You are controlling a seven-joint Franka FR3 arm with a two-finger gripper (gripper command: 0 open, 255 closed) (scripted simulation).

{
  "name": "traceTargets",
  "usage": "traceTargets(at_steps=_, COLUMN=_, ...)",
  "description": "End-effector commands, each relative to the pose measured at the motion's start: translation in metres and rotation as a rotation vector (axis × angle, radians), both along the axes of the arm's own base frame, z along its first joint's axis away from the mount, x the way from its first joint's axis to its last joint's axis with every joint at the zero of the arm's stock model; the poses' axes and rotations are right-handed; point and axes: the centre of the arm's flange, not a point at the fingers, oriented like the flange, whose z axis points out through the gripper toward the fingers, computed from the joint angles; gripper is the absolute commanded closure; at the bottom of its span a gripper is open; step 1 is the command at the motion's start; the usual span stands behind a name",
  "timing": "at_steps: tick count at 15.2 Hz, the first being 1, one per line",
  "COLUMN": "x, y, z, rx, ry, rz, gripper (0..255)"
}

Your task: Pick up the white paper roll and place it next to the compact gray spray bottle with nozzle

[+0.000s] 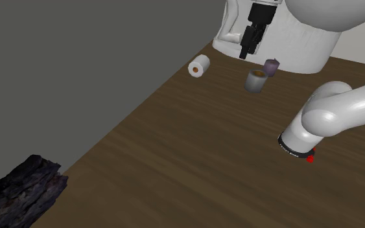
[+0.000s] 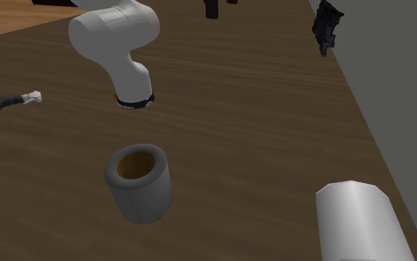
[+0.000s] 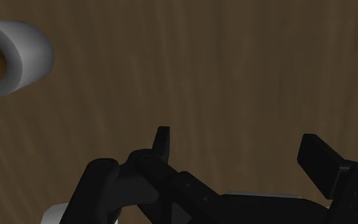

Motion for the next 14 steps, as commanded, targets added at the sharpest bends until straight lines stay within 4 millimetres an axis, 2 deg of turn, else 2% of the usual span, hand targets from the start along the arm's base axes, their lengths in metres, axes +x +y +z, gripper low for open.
traceTargets(at_steps=1, x=0.000, y=0.000, z=0.000, rx=0.000, ry=0.000, rz=0.000, gripper=0)
traceTargets(at_steps=14, x=-0.001, y=-0.126, z=-0.099, rx=-0.083, ry=-0.004, rz=0.004, gripper=0)
